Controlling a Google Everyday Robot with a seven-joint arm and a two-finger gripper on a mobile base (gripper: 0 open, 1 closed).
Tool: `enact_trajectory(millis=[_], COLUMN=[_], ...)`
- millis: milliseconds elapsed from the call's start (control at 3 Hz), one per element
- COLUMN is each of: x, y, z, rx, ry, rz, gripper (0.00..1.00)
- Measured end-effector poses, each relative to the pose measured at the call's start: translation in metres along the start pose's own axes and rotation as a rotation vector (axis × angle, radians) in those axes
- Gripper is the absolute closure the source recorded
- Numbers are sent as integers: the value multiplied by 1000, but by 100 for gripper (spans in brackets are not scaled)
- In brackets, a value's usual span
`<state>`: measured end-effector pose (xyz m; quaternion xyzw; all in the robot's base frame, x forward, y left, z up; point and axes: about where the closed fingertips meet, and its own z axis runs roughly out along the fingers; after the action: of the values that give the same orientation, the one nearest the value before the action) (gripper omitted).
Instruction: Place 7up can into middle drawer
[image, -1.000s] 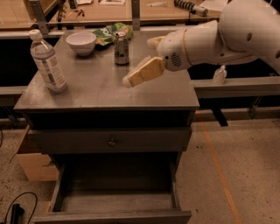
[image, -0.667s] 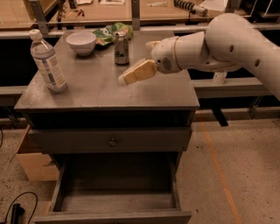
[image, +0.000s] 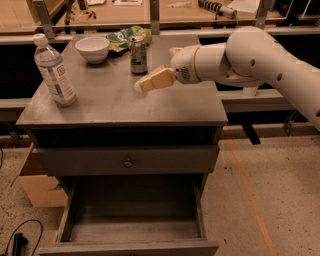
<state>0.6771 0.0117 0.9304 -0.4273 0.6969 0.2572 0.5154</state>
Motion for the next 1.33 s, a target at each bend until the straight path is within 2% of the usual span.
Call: enact_trajectory(millis=[333,667,1333], x=[10,17,11], y=[-20,-54,-105], z=[8,21,79], rx=[57,138,167], ry=[8,4,-20], rz=[9,24,-11], gripper=[0,0,0])
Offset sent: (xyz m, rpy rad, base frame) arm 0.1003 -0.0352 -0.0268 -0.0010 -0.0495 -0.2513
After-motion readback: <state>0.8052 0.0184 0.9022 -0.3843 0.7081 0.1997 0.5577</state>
